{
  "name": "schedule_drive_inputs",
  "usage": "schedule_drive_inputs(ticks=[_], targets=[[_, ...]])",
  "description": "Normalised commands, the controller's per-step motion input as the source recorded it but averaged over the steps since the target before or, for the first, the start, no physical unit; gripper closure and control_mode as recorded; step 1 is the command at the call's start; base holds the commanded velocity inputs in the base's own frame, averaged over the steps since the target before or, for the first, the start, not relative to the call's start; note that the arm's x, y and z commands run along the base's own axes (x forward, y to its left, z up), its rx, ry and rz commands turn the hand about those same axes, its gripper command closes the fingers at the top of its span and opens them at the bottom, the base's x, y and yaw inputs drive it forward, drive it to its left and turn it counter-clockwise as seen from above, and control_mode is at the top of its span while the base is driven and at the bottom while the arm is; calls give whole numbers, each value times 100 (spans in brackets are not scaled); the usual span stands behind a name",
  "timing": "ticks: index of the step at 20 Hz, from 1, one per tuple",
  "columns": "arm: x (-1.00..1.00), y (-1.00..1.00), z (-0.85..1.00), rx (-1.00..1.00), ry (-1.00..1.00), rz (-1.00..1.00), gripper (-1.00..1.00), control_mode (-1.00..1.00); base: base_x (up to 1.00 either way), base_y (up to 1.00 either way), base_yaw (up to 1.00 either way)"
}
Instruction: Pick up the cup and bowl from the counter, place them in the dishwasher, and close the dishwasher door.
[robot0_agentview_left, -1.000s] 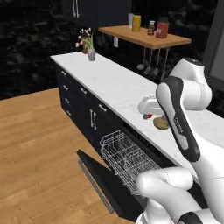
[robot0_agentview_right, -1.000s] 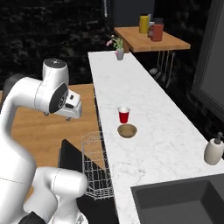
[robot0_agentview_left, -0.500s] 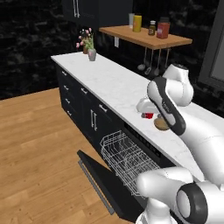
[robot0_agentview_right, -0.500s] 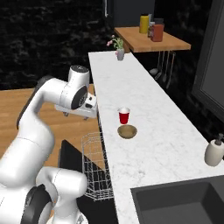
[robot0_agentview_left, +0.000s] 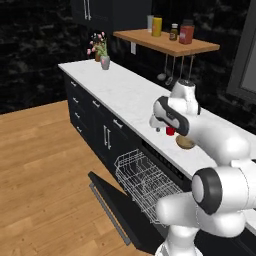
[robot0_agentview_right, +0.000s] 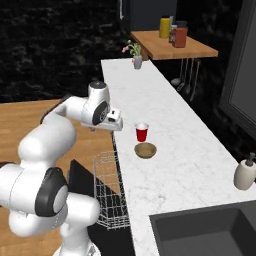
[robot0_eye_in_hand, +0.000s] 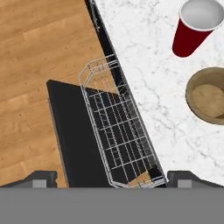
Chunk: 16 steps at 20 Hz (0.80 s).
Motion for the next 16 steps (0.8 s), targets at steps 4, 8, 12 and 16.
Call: schedule_drive_inputs(ticks=[4, 8, 12, 16], targets=[[100, -57, 0, 0, -6, 0, -100, -100, 0, 0, 0], [100, -57, -2, 0, -1, 0, -100, -100, 0, 0, 0], [99, -32, -19, -3, 0, 0, -100, -100, 0, 0, 0], [80, -17, -23, -2, 0, 0, -100, -100, 0, 0, 0]])
